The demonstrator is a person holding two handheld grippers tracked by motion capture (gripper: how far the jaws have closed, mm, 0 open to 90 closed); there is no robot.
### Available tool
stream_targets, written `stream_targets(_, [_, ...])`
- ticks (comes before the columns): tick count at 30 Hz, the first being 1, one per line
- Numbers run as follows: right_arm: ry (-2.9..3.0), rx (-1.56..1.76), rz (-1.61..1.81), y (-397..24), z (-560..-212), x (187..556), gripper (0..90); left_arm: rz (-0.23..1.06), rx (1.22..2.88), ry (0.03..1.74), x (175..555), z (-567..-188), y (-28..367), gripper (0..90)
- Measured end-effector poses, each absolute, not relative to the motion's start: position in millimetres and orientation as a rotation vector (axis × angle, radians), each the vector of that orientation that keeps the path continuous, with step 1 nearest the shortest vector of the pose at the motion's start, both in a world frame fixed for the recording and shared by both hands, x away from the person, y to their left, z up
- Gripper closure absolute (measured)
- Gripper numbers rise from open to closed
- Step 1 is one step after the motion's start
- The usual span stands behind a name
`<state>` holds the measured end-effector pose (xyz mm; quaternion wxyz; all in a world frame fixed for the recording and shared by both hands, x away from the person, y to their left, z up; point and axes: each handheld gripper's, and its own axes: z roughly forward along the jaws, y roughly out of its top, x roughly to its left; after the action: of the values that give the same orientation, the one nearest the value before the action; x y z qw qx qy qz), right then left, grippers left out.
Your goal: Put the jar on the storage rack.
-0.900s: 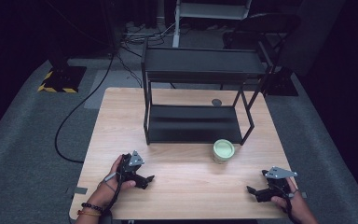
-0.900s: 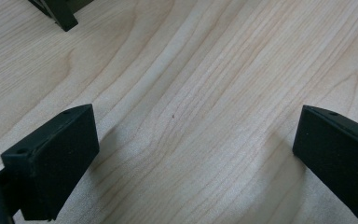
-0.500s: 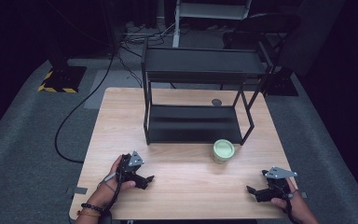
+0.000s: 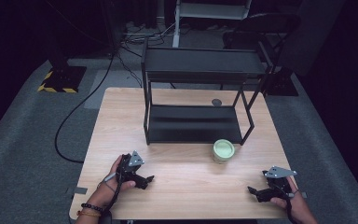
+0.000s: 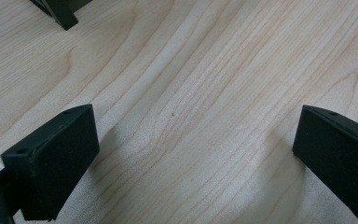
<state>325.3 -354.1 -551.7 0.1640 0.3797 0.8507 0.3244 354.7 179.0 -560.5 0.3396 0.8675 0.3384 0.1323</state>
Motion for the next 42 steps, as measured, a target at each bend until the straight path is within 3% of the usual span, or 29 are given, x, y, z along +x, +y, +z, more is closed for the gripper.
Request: stream_targets(42, [2.382,1.119,0.881,-326,-529,329,2.5,0.346,2.259,0.883,355,-561,179,0.1])
